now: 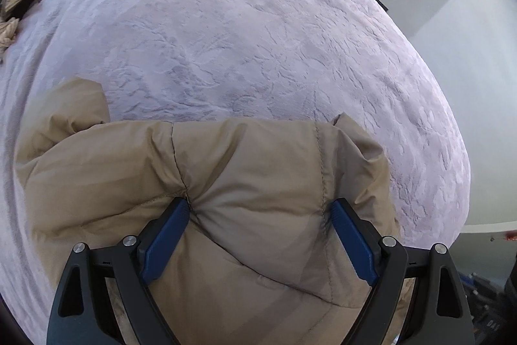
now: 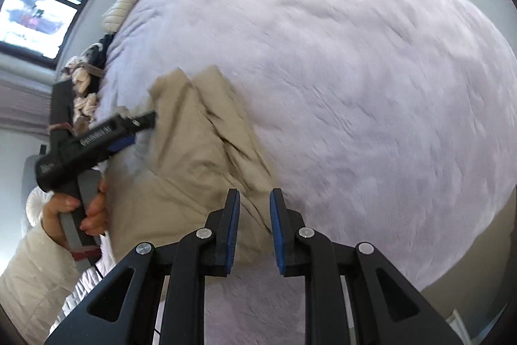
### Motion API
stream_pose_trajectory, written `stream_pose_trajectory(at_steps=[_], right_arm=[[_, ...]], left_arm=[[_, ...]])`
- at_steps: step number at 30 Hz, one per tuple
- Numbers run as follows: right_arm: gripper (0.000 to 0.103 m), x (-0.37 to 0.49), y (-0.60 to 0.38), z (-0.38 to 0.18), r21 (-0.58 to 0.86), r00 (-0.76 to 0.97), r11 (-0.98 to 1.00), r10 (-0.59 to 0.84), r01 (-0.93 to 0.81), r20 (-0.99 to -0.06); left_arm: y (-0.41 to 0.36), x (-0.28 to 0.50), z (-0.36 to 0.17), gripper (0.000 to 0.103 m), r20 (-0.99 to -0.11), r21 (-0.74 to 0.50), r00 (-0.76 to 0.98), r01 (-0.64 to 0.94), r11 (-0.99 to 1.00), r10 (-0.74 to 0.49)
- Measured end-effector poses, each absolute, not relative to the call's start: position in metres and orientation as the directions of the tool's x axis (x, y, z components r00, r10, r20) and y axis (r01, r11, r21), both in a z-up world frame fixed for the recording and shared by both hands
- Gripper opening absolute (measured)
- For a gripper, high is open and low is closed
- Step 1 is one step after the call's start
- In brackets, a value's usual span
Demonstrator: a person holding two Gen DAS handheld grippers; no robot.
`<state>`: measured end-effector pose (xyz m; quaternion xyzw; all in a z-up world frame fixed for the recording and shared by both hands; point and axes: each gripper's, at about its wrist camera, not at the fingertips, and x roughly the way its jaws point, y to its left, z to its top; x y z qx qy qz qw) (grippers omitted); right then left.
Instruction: Fold large clothes
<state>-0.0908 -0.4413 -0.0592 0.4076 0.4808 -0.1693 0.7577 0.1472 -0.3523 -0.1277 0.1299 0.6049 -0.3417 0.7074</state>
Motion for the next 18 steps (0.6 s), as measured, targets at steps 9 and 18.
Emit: stream_pose_trajectory(at_steps=[9,18], right_arm=[[0.021,-0.036,-0.422,-0.046,0.476,0.490,0.706,0.207,0.525,-0.847],[0.023,-0.001,-0.385,-0.070,0.384,0.372,0.815,0.226,0.433,-0.900]], left_arm=[[-0.300,0.141,-0.091,0.090,-0.951,-0.193,0.100,0.545,0.816,-0.292],[-0.223,0.155,-0.080,0.089,-0.846,-0.521,-0.039,0.265,0.811,-0.531]])
